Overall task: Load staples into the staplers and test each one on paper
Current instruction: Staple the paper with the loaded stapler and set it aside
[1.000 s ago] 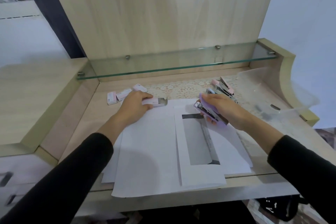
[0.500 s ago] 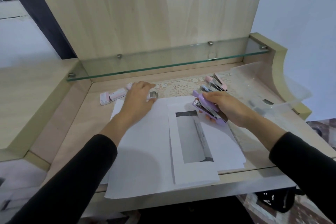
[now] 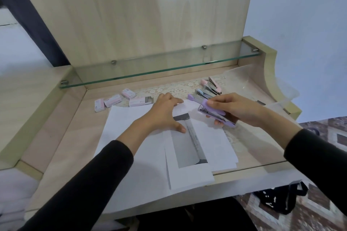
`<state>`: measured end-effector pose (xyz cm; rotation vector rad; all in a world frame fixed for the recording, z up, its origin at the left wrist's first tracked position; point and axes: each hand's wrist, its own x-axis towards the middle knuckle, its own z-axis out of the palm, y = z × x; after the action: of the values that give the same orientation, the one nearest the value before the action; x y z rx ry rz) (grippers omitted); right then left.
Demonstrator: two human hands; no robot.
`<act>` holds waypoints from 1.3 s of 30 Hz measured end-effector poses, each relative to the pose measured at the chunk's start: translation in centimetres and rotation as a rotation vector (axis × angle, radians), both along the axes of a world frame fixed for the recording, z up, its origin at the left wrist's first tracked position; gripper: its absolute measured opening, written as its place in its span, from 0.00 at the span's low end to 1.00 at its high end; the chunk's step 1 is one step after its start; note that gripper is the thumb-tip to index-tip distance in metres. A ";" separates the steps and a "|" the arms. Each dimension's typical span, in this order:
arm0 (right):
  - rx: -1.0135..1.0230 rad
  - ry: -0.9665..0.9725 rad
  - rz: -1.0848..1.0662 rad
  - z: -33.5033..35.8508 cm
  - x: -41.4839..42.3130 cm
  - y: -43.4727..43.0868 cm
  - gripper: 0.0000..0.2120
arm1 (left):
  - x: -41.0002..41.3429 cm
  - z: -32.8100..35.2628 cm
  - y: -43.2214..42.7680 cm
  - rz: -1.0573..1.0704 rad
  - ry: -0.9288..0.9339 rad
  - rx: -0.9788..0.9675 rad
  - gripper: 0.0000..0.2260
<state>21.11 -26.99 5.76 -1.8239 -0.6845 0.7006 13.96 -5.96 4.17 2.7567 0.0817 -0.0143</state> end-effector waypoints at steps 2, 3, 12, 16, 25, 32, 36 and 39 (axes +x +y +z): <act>0.009 0.006 0.029 0.1 -0.1 -0.1 0.12 | 0.1 0.0 0.1 0.008 -0.023 -0.036 0.34; 0.002 0.002 0.038 0.2 -0.1 -0.1 0.13 | 0.0 -0.1 0.2 0.009 -0.037 -0.058 0.29; -0.040 -0.066 0.144 0.0 -0.6 0.7 0.09 | -0.4 0.7 0.5 0.039 -0.356 -0.397 0.13; -0.041 -0.058 0.181 0.0 -1.0 1.2 0.06 | -0.1 2.4 -0.2 -0.023 -0.436 -0.399 0.12; -0.096 -0.049 0.195 0.0 -1.1 1.7 0.10 | 0.1 3.5 -1.3 -0.074 -0.420 -0.382 0.08; -0.125 -0.143 0.158 -0.5 -1.3 2.1 0.13 | 0.1 4.0 -1.9 -0.081 -0.434 -0.356 0.08; -0.097 -0.170 0.149 -0.6 -1.3 2.1 0.15 | 0.0 3.8 -1.8 -0.082 -0.474 -0.286 0.09; -0.076 -0.201 0.142 -0.6 -1.3 2.1 0.17 | -0.2 3.2 -1.4 -0.100 -0.601 -0.135 0.13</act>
<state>19.81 -24.84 5.12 -1.9464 -0.9377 0.6482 13.80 -7.33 7.34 2.5092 -0.2102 0.7439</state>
